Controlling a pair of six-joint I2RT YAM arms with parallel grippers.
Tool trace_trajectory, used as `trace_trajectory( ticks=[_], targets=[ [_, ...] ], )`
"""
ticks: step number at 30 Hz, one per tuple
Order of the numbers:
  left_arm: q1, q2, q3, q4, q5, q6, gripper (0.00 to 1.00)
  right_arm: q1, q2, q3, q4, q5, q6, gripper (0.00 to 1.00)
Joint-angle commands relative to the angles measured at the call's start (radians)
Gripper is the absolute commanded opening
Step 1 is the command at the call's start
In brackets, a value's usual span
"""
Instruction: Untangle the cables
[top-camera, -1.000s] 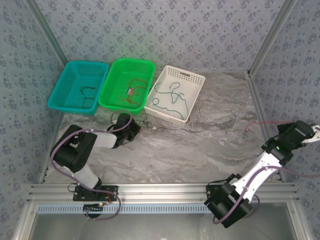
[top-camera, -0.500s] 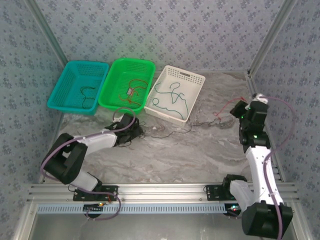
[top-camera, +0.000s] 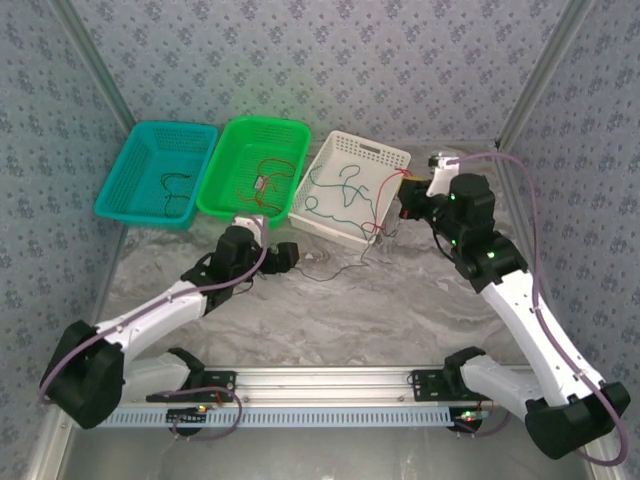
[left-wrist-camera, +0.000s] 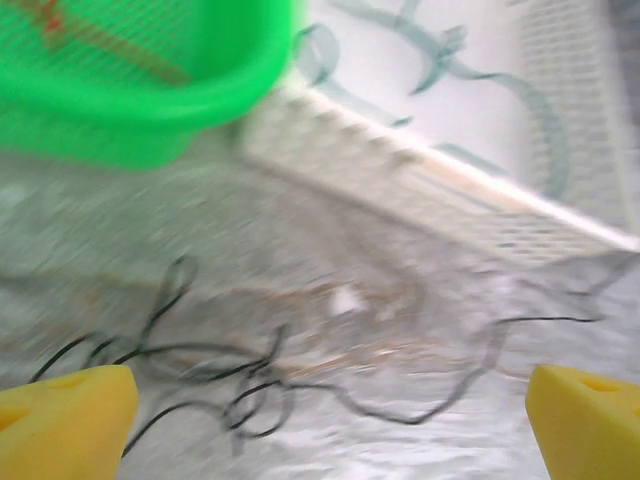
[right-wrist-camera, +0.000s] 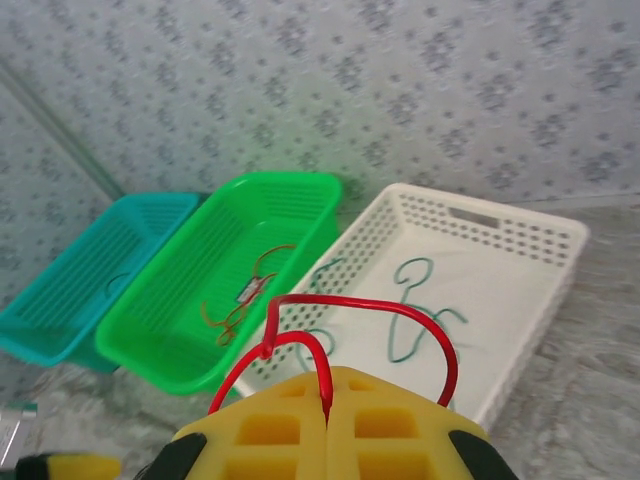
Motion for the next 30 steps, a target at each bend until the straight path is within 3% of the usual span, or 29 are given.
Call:
trace_trajectory(
  ticks=[1,4,12,17,19,22,25,27,30],
  targets=[
    [-0.009,-0.05,-0.016,0.289,0.22,0.148,0.99,0.057,0.032,0.054,0.0,-0.009,-0.02,0.0],
    [-0.052,-0.058,0.02,0.363,0.281,0.257,0.99,0.108,0.078,0.092,0.01,-0.02,-0.012,0.0],
    [-0.194,0.079,0.143,0.469,0.281,0.503,0.99,0.196,0.152,0.155,0.062,-0.038,0.038,0.0],
    [-0.259,0.216,0.234,0.54,0.132,0.611,0.95,0.226,0.167,0.166,0.082,-0.069,0.053,0.0],
    [-0.26,0.275,0.259,0.564,0.088,0.611,0.83,0.229,0.155,0.161,0.099,-0.089,0.063,0.0],
    [-0.255,0.38,0.235,0.668,-0.023,0.572,0.45,0.217,0.1,0.154,0.127,-0.088,0.079,0.0],
    [-0.243,0.463,0.192,0.723,-0.049,0.501,0.25,0.158,0.038,0.14,0.179,-0.125,0.105,0.0],
    [-0.242,0.502,0.157,0.729,-0.066,0.451,0.18,0.116,-0.004,0.135,0.216,-0.142,0.119,0.0],
    [-0.244,0.497,0.065,0.771,-0.111,0.362,0.23,0.058,-0.059,0.127,0.254,-0.115,0.117,0.0]
  ],
)
